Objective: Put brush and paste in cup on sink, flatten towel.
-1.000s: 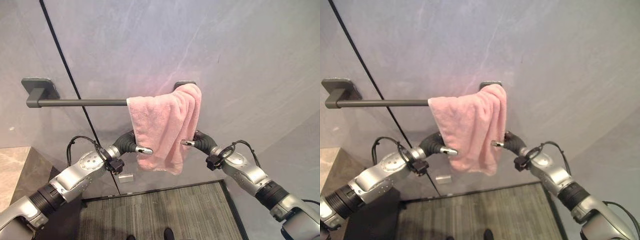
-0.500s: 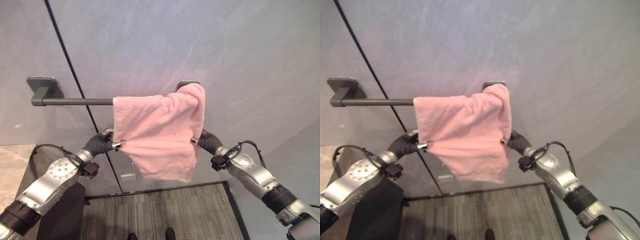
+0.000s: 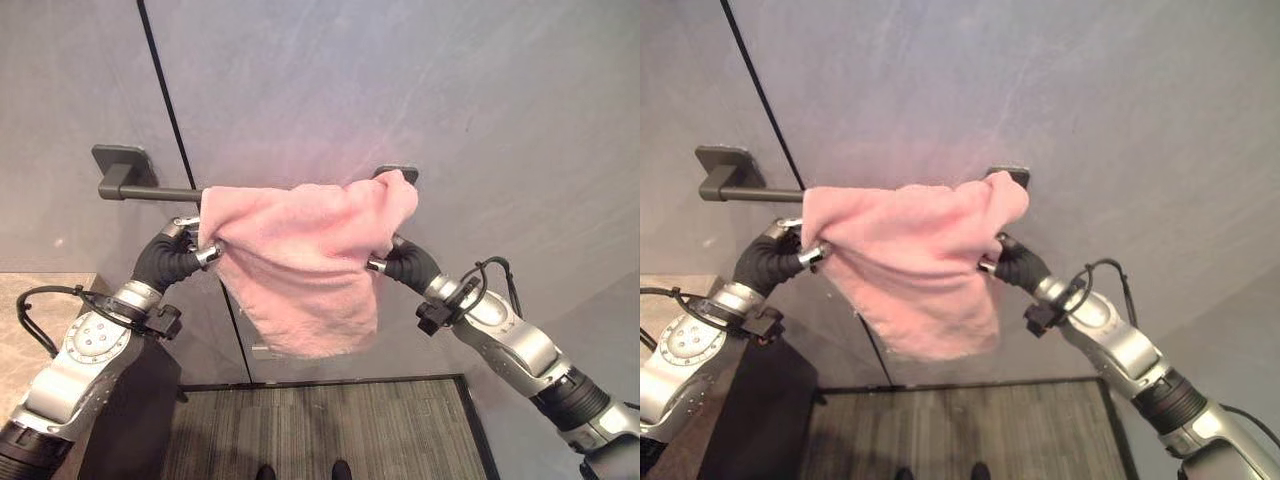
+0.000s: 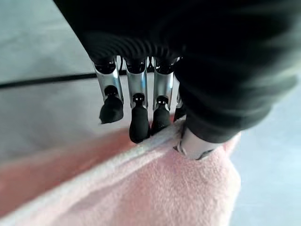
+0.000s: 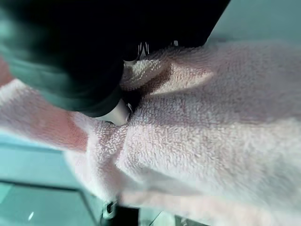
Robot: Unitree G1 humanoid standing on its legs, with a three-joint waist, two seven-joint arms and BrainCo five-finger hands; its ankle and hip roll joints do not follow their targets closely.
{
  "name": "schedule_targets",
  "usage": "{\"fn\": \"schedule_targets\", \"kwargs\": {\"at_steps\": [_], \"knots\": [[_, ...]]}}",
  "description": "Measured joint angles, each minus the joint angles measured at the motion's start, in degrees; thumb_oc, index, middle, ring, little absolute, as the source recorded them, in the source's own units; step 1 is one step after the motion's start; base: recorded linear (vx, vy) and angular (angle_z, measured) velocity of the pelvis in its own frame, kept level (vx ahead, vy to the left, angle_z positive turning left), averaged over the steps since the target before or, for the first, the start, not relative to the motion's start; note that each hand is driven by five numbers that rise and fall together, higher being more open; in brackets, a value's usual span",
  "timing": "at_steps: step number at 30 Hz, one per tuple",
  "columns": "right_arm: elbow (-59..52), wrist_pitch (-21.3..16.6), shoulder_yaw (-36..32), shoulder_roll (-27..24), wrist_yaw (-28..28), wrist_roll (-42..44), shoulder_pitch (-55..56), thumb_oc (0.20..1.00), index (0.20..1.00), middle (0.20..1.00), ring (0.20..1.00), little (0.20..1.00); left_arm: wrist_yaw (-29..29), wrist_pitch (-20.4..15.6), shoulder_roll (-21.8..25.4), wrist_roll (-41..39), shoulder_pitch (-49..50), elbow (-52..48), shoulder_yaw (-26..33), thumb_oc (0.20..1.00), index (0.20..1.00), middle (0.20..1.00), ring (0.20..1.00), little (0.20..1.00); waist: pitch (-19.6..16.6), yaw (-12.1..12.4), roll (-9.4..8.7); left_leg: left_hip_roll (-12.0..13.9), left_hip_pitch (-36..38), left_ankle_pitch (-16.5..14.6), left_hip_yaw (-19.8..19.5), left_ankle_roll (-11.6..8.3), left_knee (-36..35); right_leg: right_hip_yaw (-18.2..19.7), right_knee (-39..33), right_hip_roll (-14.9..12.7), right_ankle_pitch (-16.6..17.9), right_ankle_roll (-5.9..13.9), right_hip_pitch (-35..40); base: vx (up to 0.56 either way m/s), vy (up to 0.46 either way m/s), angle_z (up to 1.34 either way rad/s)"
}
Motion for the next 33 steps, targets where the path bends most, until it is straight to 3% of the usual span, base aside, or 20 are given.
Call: {"fn": "schedule_targets", "kwargs": {"at_steps": [2, 10, 14, 26, 27, 29, 31, 32, 33], "knots": [[-1.7, -0.3, -0.1, 0.1, 0.0, 0.1, 0.0, 0.2, 0.2, 0.2, 0.2, 0.2, 1.5, -0.5, -3.0, -0.4, 0.5, -2.2, 1.9, 0.2, 0.2, 0.2, 0.2, 0.2, -0.1, 0.3, -0.1, 0.0, 0.0, 0.0, -0.2, -0.01, 0.0, -0.1, 0.0, 0.0, 0.0, 0.01, 0.1, 0.0, 0.0, 0.02], [-0.9, -0.2, 0.3, 1.5, -0.1, 0.5, -1.3, 0.2, 0.2, 0.2, 0.2, 0.2, 3.7, -1.4, -5.0, 0.6, 2.4, -1.2, 5.6, 0.2, 0.2, 0.2, 0.2, 0.2, -0.2, 1.1, -0.28, 0.0, -0.1, 0.1, -0.5, -0.2, 0.0, -0.5, 0.0, 0.0, 0.0, 0.0, 0.1, 0.0, 0.001, 0.01], [1.8, 0.8, 1.6, 6.2, -0.2, 0.4, -1.4, 0.2, 0.2, 0.2, 0.2, 0.2, 4.8, -1.4, -5.9, 3.0, 3.5, -0.6, 7.3, 0.2, 0.2, 0.2, 0.2, 0.2, -0.3, 1.4, -0.45, 0.0, -0.1, 0.2, -0.6, -0.27, 0.0, -0.8, 0.0, -0.1, 0.0, 0.0, 0.1, -0.01, 0.006, 0.02], [3.1, 1.6, 3.5, 13.5, -1.0, -2.2, -1.8, 0.2, 0.2, 0.2, 0.2, 0.2, 8.5, -2.0, -12.5, 5.1, 4.0, 0.4, 11.2, 0.2, 0.2, 0.2, 0.2, 0.2, -0.2, 2.8, -0.29, 0.0, -0.2, 0.2, -0.6, -0.28, 0.0, -0.8, 0.0, 0.0, -0.1, -0.08, 0.0, 0.0, 0.0, 0.0], [3.4, 1.6, 3.5, 14.7, -1.4, -2.3, -2.3, 1.0, 1.0, 1.0, 1.0, 1.0, 8.9, -2.2, -14.9, 5.1, 3.9, 0.4, 11.3, 0.2, 0.2, 0.2, 0.2, 0.2, -0.1, 2.8, -0.18, 0.0, -0.2, 0.2, -0.5, -0.28, 0.0, -0.8, 0.0, -0.1, -0.1, -0.08, 0.0, 0.0, 0.0, 0.0], [4.1, 1.5, 3.5, 15.8, -1.6, -2.8, -2.3, 1.0, 1.0, 1.0, 1.0, 1.0, 9.9, -2.5, -18.7, 5.1, 4.0, 0.7, 11.2, 0.219, 0.219, 0.219, 0.219, 0.219, 0.2, 2.6, 0.26, 0.0, -0.2, 0.2, -0.5, -0.28, 0.0, -0.6, 0.0, 0.0, -0.1, -0.11, -0.1, 0.0, 0.0, 0.0], [5.1, 1.6, 3.3, 16.1, -1.8, -4.6, -1.6, 1.0, 1.0, 1.0, 1.0, 1.0, 10.0, -2.6, -18.6, 5.2, 4.1, 2.7, 10.7, 0.47, 0.47, 0.47, 0.47, 0.47, 0.2, 2.5, 0.3, 0.0, -0.2, 0.2, -0.3, -0.28, 0.0, -0.5, 0.0, 0.0, -0.1, -0.11, -0.1, 0.01, 0.001, -0.02], [5.2, 1.7, 3.3, 15.8, -2.5, -4.6, -0.6, 1.0, 1.0, 1.0, 1.0, 1.0, 10.2, -2.6, -18.6, 5.3, 4.3, 4.1, 10.8, 0.846, 0.846, 0.846, 0.846, 0.846, 0.4, 2.4, 0.54, 0.0, -0.2, 0.2, -0.2, -0.28, 0.0, -0.4, 0.0, -0.1, -0.1, -0.12, -0.1, 0.02, 0.0, -0.04], [5.2, 2.0, 3.2, 15.8, -2.6, -4.6, -0.4, 1.0, 1.0, 1.0, 1.0, 1.0, 10.2, -2.5, -18.6, 5.3, 4.7, 4.3, 10.8, 1.0, 1.0, 1.0, 1.0, 1.0, 0.5, 2.3, 0.71, 0.0, -0.1, 0.2, -0.2, -0.28, 0.0, -0.3, 0.0, 0.0, -0.1, -0.12, -0.1, 0.01, 0.0, -0.04]]}}
